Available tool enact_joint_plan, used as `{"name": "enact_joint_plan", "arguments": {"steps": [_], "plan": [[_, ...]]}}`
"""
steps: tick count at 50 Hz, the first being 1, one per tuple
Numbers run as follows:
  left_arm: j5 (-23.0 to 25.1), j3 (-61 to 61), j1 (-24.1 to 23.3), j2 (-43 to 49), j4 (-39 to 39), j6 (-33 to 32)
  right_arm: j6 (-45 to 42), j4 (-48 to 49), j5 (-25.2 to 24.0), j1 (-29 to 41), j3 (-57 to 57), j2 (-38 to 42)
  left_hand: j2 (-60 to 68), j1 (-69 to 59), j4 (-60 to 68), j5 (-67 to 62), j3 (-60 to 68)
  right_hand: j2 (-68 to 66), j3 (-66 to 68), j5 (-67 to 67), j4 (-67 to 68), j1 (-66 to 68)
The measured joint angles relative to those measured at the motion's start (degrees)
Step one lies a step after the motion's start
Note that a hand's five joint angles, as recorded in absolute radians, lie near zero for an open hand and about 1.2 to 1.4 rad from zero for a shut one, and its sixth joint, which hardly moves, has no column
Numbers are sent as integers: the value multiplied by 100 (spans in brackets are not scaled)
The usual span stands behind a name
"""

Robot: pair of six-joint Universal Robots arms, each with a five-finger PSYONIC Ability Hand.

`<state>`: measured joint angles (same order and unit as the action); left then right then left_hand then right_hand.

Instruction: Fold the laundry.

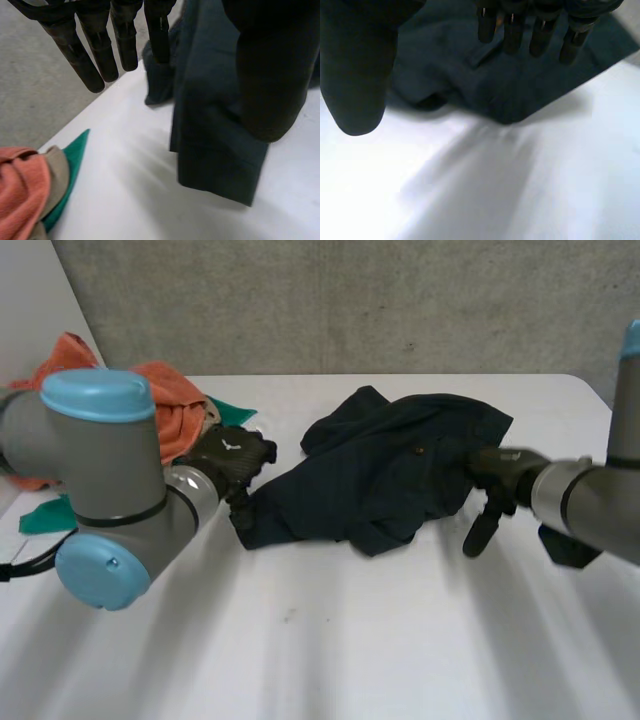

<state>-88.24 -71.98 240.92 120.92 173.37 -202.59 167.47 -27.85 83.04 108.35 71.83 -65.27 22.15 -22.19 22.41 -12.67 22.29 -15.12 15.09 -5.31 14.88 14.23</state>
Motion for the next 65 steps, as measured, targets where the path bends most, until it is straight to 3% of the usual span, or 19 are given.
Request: {"name": "enact_joint_plan", "arguments": {"steps": [7, 12, 15, 16, 18, 20, 22, 24, 29, 34, 40, 47, 55, 65], "plan": [[16, 142, -94, 460, 252, -188, 340, 921, -38, 87, 599, 267, 22, -8, 26, -20, 25, -176, 221, -248, 225, 251], [-159, 611, -158, 1066, 303, -367, 665, 2238, 139, 298, 767, 770, 69, -53, 66, -59, 60, -182, 227, -254, 230, 251], [-287, 885, -192, 1360, 282, -427, 735, 2754, 320, 415, 710, 1069, 692, -797, 703, -688, 698, -551, 593, -570, 589, 602], [-331, 970, -201, 1441, 274, -437, 749, 2895, 397, 458, 667, 1179, 970, -1039, 909, -887, 970, -837, 873, -845, 832, 938], [-426, 1141, -222, 1577, 251, -444, 762, 3100, 566, 536, 559, 1374, 2860, -3046, 2762, -2687, 2752, -2100, 2016, -2010, 2021, 2179], [-488, 1249, -237, 1641, 224, -435, 767, 3229, 730, 597, 443, 1520, 3999, -4180, 3972, -3884, 3953, -3535, 3472, -3438, 3464, 3617], [-544, 1343, -264, 1624, 184, -399, 768, 3343, 940, 643, 265, 1646, 4512, -4395, 4470, -4300, 4437, -5002, 4922, -4878, 4942, 5041], [-577, 1377, -298, 1505, 140, -338, 767, 3396, 1116, 652, 84, 1694, 4619, -4395, 4592, -4308, 4565, -5230, 5243, -5116, 5309, 5096], [-634, 1307, -366, 909, 66, -134, 751, 3268, 1317, 576, -286, 1499, 4619, -4395, 4594, -4308, 4566, -5230, 5268, -5116, 5343, 5096], [-719, 1204, -321, -164, 43, 160, 645, 2711, 1171, 322, -678, 786, 4621, -4395, 4596, -4308, 4567, -5230, 5282, -5117, 5349, 5096], [-581, 1412, -158, -1806, 32, 490, 420, 1620, 357, -116, -1608, -429, 4632, -4395, 4597, -4308, 4575, -5230, 5289, -5117, 5355, 5096], [-224, 2279, -86, -2739, -155, 812, 539, 897, -215, -404, -3020, -922, 4633, -4395, 4597, -4308, 4575, -5231, 5289, -5116, 5361, 5096], [-304, 3567, 13, -2226, -545, 914, 743, 683, -296, -409, -4091, -487, 4633, -4395, 4598, -4308, 4575, -5230, 5289, -5116, 5366, 5096], [-476, 4501, 386, -428, -828, 847, 750, 910, -142, -31, -3809, 296, 4633, -4395, 4599, -4308, 4575, -5231, 5289, -5182, 5367, 5096]]}}
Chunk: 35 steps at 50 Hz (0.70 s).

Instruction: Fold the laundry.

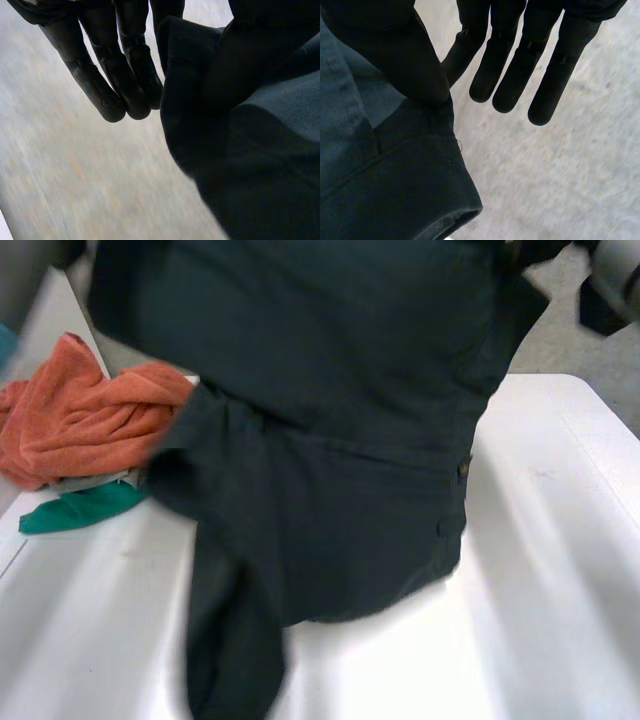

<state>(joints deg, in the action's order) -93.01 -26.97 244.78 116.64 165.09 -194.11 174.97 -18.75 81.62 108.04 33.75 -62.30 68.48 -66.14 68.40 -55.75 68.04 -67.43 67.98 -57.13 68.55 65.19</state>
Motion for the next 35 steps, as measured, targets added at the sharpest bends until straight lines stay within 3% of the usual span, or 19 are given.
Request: {"name": "enact_joint_plan", "arguments": {"steps": [4, 10, 16, 17, 18, 20, 21, 22, 23, 26, 29, 35], "plan": [[89, 186, 139, 884, 72, -45, -90, 538, 248, 202, 230, 570, 0, 0, 0, 0, 0, 0, 0, 0, 0, 0], [96, 914, 268, 2678, 461, -324, -671, 2197, 1032, 496, 344, 1864, 0, 0, 0, 0, 0, 0, 7, 0, 1, 0], [-43, 1692, 402, 3722, 611, -547, -1092, 3742, 1283, 612, 359, 2573, -104, 56, -79, 37, -99, 185, -195, 133, -226, -112], [-65, 1920, 439, 3959, 626, -566, -1211, 4193, 1288, 640, 329, 2772, -1426, 1428, -1427, 1146, -1384, 1188, -1199, 1019, -1227, -990], [-64, 1971, 447, 4011, 632, -564, -1269, 4382, 1281, 655, 300, 2871, -1666, 1560, -1543, 1262, -1498, 1976, -1964, 1904, -1983, -1761], [-35, 2123, 471, 4148, 634, -531, -1403, 4670, 1264, 690, 186, 3077, -3907, 4162, -3811, 3516, -3718, 4066, -3969, 4015, -3978, -3830], [-12, 2144, 474, 4155, 634, -505, -1459, 4697, 1271, 703, 116, 3145, -4675, 5018, -4720, 4401, -4603, 4887, -4808, 4755, -4847, -4661], [1, 2143, 474, 4144, 634, -488, -1486, 4684, 1278, 708, 76, 3172, -4675, 5018, -4720, 4401, -4603, 5006, -4944, 4945, -4983, -4787], [33, 2097, 470, 4069, 635, -448, -1542, 4561, 1314, 718, -27, 3209, -5564, 5532, -5617, 5255, -5522, 5493, -5503, 5417, -5523, -5231], [63, 1881, 460, 3825, 637, -403, -1569, 4240, 1376, 718, -128, 3166, -5660, 5532, -5697, 5285, -5604, 5558, -5608, 5436, -5630, -5252], [69, 1435, 432, 3370, 627, -392, -1538, 3272, 1439, 702, -187, 2844, -5662, 5532, -5697, 5285, -5604, 5558, -5607, 5436, -5643, -5252], [94, -266, 254, 1963, 526, -531, -1471, 1051, 995, 651, 385, 1790, -5668, 5532, -5697, 5285, -5604, 5558, -5608, 5436, -5643, -5252]]}}
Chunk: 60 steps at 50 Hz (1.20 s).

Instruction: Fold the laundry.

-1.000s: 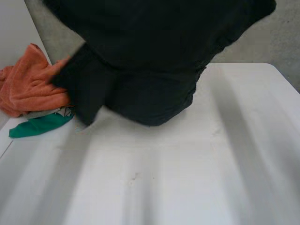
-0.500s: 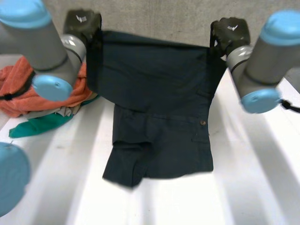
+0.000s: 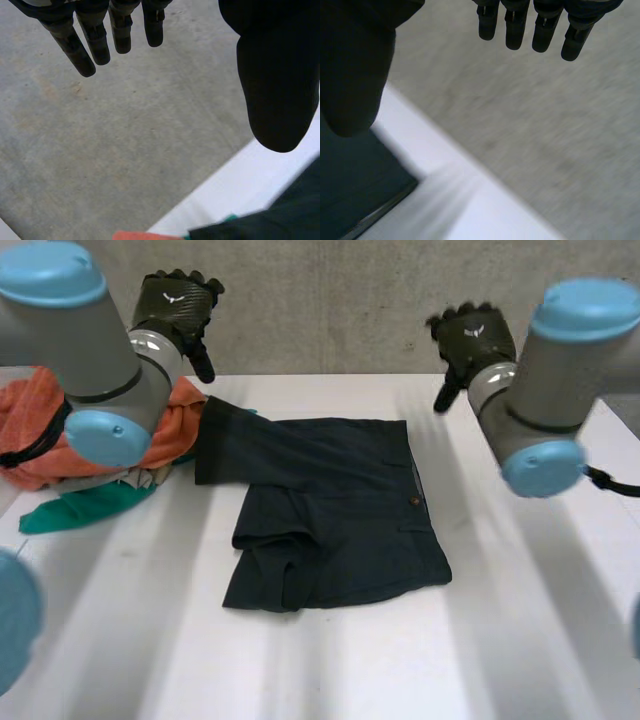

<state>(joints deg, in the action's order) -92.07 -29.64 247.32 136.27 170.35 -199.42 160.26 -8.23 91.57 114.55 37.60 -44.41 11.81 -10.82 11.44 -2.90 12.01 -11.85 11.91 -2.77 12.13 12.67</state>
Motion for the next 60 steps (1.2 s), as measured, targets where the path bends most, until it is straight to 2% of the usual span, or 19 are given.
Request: {"name": "enact_joint_plan", "arguments": {"steps": [4, 5, 6, 10, 17, 20, 27, 35, 39, 42, 44, 48, 52, 56, 60], "plan": [[134, -1424, -222, -971, -88, -133, -53, -1189, -484, -25, 872, -727, -9, 0, 0, 0, 0, 0, 0, 0, 0, 0], [134, -1424, -222, -971, -88, -133, -53, -1189, -484, -25, 872, -727, -9, 0, 0, 0, 0, 0, 0, 0, 0, 0], [247, -2199, -396, -1433, -124, -179, -112, -1578, -684, -30, 1436, -1057, -11, 0, 0, 0, 0, 0, 0, 0, 0, 0], [439, -3450, -810, -2040, -152, -201, -218, -1802, -944, -14, 2582, -1574, -14, 0, 0, 0, 0, -18, 16, -15, 11, 19], [361, -4669, -1737, -2218, 76, -31, -306, -940, -1124, 135, 4329, -2043, -14, 0, 0, 0, 0, -575, 584, -530, 548, 476], [8, -4832, -2161, -1932, 354, 141, -328, -288, -1117, 257, 4937, -2082, -14, 0, 0, 0, 0, -721, 790, -743, 738, 685], [-1036, -4467, -2496, -1054, 770, 356, -319, 775, -966, 482, 5564, -1900, -14, 0, 0, 0, 0, -1075, 1124, -1096, 1103, 1065], [-1750, -3731, -2328, -359, 586, 160, -313, 1489, -687, 625, 5701, -1600, -14, 0, 0, 0, 0, -1681, 1675, -1630, 1674, 1623], [-2236, -3492, -1901, -243, 487, -275, -328, 1802, -547, 636, 5714, -1534, -14, 0, 0, 0, 0, -1761, 1788, -1739, 1776, 1662], [-2615, -3421, -1269, -298, 732, -1001, -351, 1994, -478, 638, 5749, -1540, -14, 0, 0, 0, 0, -1829, 1878, -1819, 1855, 1760], [-2695, -3438, -936, -381, 930, -1416, -373, 2052, -460, 646, 5779, -1559, -14, 0, 0, 0, 0, -1833, 1912, -1848, 1880, 1766], [-2582, -3620, -300, -698, 1409, -2322, -463, 2120, -445, 678, 5867, -1636, -14, 0, 0, 0, 0, -2045, 2066, -1989, 2023, 1954], [-2300, -3876, -76, -1020, 1635, -2644, -568, 2167, -448, 708, 5958, -1726, -15, 0, 0, 0, 0, -2258, 2264, -2179, 2221, 2181], [-1947, -4221, -98, -1444, 1675, -2502, -658, 2244, -464, 723, 6062, -1833, -15, 0, 0, 0, 0, -2308, 2327, -2239, 2287, 2232], [-1366, -4738, -341, -2030, 1543, -1988, -704, 2323, -474, 734, 6165, -1951, -14, 0, 0, 0, 0, -2488, 2522, -2427, 2480, 2413]]}}
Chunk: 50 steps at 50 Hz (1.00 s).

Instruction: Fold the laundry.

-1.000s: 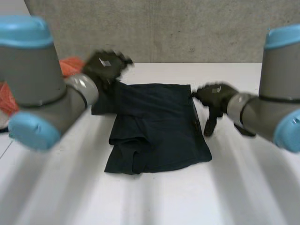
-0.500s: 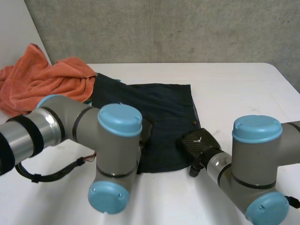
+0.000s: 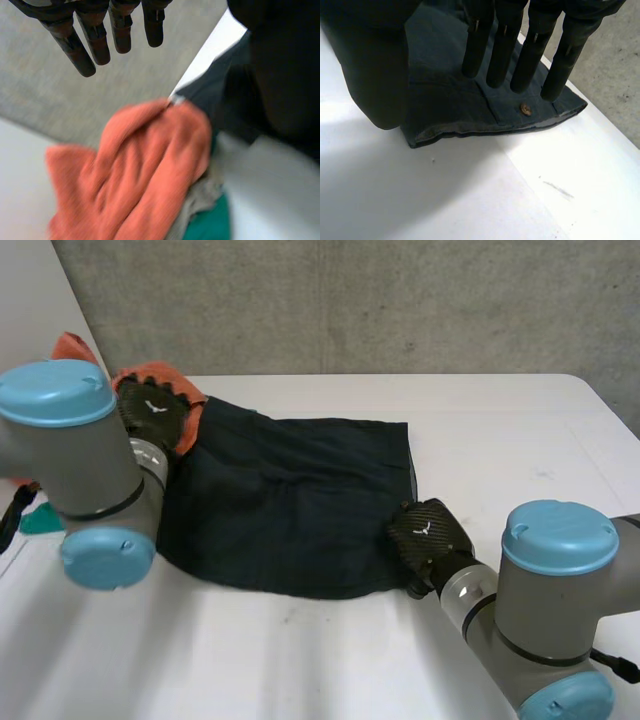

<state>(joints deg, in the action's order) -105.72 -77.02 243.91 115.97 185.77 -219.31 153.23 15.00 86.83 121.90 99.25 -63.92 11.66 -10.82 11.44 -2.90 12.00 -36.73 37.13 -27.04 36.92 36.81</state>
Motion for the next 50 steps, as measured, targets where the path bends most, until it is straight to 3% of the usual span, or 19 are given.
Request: {"name": "enact_joint_plan", "arguments": {"steps": [6, 20, 26, 30, 33, 41, 50], "plan": [[764, -698, -260, -665, -277, 561, 32, 2, 2, 29, 120, -181, 0, 0, 0, 0, 0, -1, 11, -17, 4, 5], [1348, -1546, 66, -1635, -594, 722, 820, -458, 54, 341, -170, -65, 25, -44, 26, -7, 19, 2, 0, 18, -9, -3], [1855, -1851, 183, -1782, -1106, 590, 854, -524, 214, 430, -489, 394, 1377, -1604, 1424, -1276, 1339, -238, 239, -222, 238, 256], [2108, -2048, 250, -1747, -1474, 485, 744, -461, 390, 451, -688, 673, 1878, -2032, 1929, -1769, 1851, -2360, 2300, -2299, 2321, 2117], [2257, -2181, 325, -1666, -1632, 422, 656, -381, 517, 442, -796, 802, 1900, -2007, 1946, -1786, 1868, -2889, 3001, -2970, 3080, 2503], [2372, -2234, 558, -1137, -1478, 325, 861, -79, 634, 332, -662, 288, 1036, -1124, 1010, -832, 990, -2936, 3016, -3035, 3141, 2670], [2208, -1871, 736, -243, -1073, 72, 1597, -202, 595, 38, -643, -668, 1125, -1227, 1121, -968, 1079, -2936, 3017, -3069, 3143, 2670]]}}
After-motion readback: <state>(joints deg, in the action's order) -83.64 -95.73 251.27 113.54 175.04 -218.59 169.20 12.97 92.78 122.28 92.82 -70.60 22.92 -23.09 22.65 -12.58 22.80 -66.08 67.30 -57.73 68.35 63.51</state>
